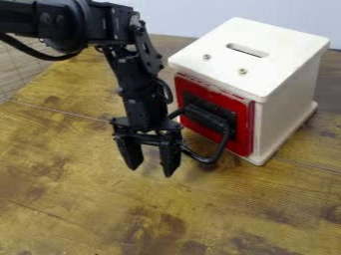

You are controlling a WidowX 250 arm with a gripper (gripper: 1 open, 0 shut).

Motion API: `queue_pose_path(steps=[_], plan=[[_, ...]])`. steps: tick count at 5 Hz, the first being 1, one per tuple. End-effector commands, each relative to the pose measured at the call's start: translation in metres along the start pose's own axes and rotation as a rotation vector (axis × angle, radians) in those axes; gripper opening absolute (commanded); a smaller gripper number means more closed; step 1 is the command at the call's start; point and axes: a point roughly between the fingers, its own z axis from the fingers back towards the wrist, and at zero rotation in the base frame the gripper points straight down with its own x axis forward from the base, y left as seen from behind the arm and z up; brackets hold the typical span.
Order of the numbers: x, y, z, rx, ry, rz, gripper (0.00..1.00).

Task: Close the drawer

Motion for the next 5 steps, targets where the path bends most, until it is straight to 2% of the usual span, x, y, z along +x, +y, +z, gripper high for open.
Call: queue_pose_path(steps=[1,2,3,5], plan=[[0.01,-0.006,0.025,-0.01,-0.072,0.005,1.0],[0.008,-0.013,0.028,-0.012,-0.066,-0.001,1.0],[0.01,-0.001,0.024,-0.018,-0.066,0.028,1.0],[0.011,-0.009,0.036,-0.035,-0.078,0.146,1.0]])
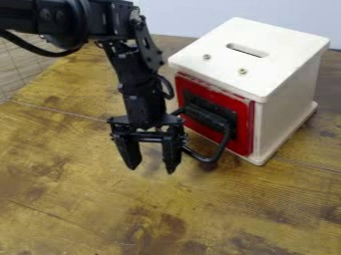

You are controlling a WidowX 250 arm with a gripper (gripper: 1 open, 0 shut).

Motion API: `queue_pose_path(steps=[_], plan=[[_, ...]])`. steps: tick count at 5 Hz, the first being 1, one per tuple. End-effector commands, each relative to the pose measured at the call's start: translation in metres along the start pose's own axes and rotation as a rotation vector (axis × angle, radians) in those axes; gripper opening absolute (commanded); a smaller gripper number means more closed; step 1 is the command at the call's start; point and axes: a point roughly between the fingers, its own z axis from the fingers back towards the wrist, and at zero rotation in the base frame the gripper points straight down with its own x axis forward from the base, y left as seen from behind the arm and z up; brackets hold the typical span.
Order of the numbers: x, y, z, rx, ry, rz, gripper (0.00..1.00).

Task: Close the drawer

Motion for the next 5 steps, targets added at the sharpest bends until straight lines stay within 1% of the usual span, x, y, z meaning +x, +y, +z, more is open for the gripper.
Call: queue_pose_path(steps=[1,2,3,4,5], plan=[[0.012,0.0,0.023,-0.031,-0.092,0.002,1.0],[0.013,0.008,0.015,-0.034,-0.089,-0.009,1.0],[0.008,0.009,0.009,-0.043,-0.094,0.025,1.0],[0.006,0.005,0.016,-0.055,-0.102,0.054,1.0],[0.007,0.012,0.024,-0.07,-0.117,0.148,1.0]])
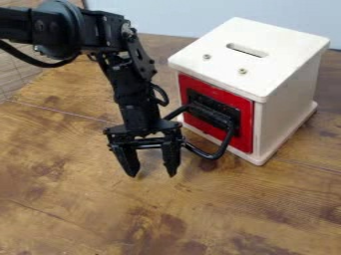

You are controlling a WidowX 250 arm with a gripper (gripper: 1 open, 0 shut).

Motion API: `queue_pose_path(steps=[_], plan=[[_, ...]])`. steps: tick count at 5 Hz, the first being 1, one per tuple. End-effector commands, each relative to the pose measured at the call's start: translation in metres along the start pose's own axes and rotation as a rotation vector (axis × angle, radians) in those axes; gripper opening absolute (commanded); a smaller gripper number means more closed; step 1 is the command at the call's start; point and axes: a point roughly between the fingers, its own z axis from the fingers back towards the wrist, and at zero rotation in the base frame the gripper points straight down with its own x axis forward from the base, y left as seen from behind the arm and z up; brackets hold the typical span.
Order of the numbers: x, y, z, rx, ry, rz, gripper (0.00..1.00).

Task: Close the drawer

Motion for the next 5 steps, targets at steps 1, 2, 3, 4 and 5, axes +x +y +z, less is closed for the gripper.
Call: queue_pose_path(steps=[1,2,3,4,5], plan=[[0.006,0.004,0.044,-0.046,-0.11,0.097,1.0],[0.004,0.002,0.05,-0.049,-0.102,0.073,1.0],[0.003,0.0,0.048,-0.054,-0.095,0.053,1.0],[0.005,-0.006,0.04,-0.06,-0.089,0.044,0.0],[0.006,-0.011,0.031,-0.064,-0.087,0.036,1.0]])
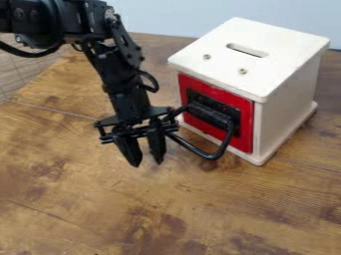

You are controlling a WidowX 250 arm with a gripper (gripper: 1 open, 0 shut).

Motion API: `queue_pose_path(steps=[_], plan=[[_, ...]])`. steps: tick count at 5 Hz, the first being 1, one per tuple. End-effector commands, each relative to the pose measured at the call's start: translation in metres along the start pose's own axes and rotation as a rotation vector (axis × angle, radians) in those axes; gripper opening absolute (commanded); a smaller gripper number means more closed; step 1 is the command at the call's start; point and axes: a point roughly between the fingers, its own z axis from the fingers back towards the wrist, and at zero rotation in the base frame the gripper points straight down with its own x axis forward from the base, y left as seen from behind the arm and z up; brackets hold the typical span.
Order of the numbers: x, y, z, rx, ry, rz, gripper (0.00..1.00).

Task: Close the drawer

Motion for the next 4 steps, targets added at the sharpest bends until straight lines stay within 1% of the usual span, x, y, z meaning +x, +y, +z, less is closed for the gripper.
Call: queue_pose_path(steps=[1,3,4], plan=[[0.002,-0.007,0.014,-0.026,-0.057,-0.015,1.0],[-0.007,-0.022,0.009,-0.037,-0.042,-0.059,1.0],[-0.009,-0.03,0.008,-0.049,-0.05,-0.01,1.0]])
